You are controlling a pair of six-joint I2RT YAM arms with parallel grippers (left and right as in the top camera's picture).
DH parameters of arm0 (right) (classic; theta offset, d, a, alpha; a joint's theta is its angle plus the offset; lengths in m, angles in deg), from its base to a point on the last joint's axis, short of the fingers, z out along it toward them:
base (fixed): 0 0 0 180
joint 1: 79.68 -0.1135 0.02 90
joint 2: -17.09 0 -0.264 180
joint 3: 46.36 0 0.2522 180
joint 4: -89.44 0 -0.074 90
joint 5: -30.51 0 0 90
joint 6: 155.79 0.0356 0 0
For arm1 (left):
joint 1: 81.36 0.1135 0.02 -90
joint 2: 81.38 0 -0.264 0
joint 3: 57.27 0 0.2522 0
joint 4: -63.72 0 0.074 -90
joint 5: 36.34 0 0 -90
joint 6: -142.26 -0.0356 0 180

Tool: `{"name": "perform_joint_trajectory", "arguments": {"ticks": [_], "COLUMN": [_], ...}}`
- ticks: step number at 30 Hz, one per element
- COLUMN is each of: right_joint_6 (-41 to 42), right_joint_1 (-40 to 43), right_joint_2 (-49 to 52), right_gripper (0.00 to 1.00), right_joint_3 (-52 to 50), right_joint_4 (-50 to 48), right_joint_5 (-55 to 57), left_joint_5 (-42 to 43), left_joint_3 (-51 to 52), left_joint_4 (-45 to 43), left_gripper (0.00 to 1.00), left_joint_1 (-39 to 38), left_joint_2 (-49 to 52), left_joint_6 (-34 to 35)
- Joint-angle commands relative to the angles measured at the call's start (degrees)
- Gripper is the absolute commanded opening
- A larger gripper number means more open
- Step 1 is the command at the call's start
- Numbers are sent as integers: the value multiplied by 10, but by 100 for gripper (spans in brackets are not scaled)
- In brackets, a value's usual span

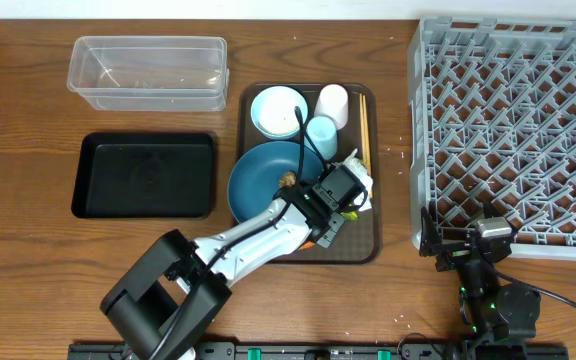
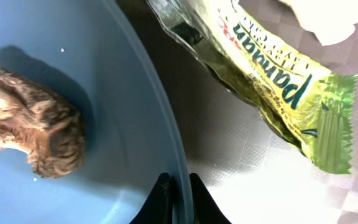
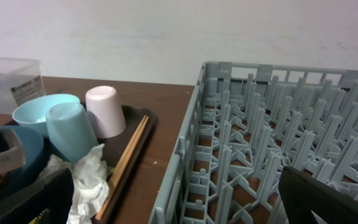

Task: Sort waste into correct bins and load items into the dishwasher rack
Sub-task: 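Close the left gripper on the blue plate's rim, then lift the blue plate and tip it over the black tray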

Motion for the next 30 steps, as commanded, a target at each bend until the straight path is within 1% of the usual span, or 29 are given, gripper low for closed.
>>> {"name": "perform_joint_trajectory", "arguments": {"ticks": [1, 10, 12, 14, 19, 24, 27, 30], "right_joint_6": [-7, -7, -7, -7, -7, -7, -7, -7], "right_joint_1": [9, 9, 9, 9, 9, 9, 9, 9], "right_joint_2": [-2, -2, -2, -2, -2, -2, -2, -2], "right_gripper": [99, 99, 99, 99, 99, 99, 99, 99], "right_joint_3": [-1, -1, -1, -1, -1, -1, -1, -1], "right_joint_4": [2, 2, 2, 2, 2, 2, 2, 2], "right_joint_5": [-3, -2, -3, -2, -2, -2, -3, -3], "left_joint_5": [19, 18, 1, -14, -16, -5, 42, 124], "left_joint_3": [7, 7, 7, 7, 7, 7, 7, 7], "left_joint_4": [8, 12, 21, 31, 46, 55, 51, 44], "left_gripper": [6, 6, 6, 6, 6, 6, 6, 6], "left_joint_1": [3, 3, 6, 14, 53, 118, 177, 254], "left_joint_2": [-16, -96, -123, -153, -233, -297, -316, -318], "left_joint_6": [12, 12, 10, 10, 10, 10, 10, 10]}}
